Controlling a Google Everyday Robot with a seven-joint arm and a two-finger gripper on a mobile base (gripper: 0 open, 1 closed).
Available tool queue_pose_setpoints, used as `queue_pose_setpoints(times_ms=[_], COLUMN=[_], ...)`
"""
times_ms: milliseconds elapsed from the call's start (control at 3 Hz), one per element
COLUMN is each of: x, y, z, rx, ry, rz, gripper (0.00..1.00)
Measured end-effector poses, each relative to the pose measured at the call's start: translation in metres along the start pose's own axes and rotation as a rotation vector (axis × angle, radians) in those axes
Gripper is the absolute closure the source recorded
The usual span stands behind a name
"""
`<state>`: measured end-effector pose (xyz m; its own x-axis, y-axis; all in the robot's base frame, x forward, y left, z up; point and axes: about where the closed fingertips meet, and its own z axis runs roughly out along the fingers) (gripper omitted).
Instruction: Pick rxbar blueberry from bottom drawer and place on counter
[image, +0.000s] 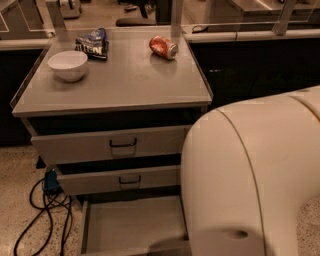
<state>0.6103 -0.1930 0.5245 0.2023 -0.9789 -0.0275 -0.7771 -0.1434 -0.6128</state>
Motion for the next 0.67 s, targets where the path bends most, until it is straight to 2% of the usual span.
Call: queue_pose_setpoints(times_ms=[333,667], x=[-0.0261,-0.0253], y=[-0.0559,-0.0514], z=[-0.0099,-0.0112], rx=[-0.002,-0.054], ry=[0.010,0.038], rz=[-0.108,-0.119], gripper=[1.00,1.00])
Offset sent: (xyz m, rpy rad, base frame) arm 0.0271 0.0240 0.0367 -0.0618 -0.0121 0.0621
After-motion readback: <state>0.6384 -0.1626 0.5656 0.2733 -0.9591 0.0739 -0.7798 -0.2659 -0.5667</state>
